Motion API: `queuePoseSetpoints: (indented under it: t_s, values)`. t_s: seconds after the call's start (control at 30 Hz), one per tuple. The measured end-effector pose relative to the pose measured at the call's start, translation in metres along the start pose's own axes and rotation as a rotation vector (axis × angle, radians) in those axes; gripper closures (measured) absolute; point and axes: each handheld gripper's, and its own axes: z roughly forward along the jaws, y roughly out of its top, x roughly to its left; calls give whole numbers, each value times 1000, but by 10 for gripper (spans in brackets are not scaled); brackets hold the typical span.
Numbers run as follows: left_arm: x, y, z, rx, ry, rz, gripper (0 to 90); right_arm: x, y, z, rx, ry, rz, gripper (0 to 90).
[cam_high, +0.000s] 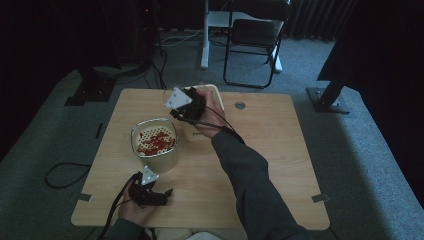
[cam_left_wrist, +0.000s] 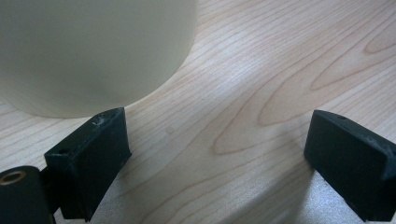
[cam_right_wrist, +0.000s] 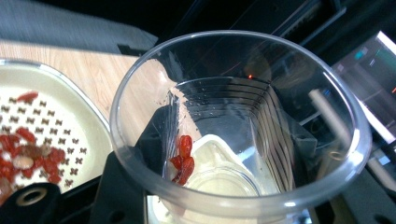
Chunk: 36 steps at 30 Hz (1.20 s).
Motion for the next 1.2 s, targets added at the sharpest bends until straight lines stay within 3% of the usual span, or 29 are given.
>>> queuePoseSetpoints:
  t_s: [0.03,0.07,0.1,0.47,0.67,0.83,0.9,1.2]
  values:
    - [0,0,0,0,0,0,69,-2,-1,0,-3,3,15,488]
    - [0,0,0,1,0,1,69,-11,-6,-1,-8,15,75,486]
    - [0,0,0,1,0,1,69,-11,-6,-1,-8,15,75,486]
    - [0,0,0,2,0,2,69,-43,-21,6,-24,96,334,480]
    - [0,0,0,2,0,1,69,-52,-31,19,2,107,417,475]
    - [0,0,0,3,0,2,69,-52,-34,30,18,112,435,473]
    - [0,0,0,3,0,2,69,-55,-36,41,28,123,480,472]
    - [0,0,-1,1,0,3,69,-59,-45,68,89,138,546,467]
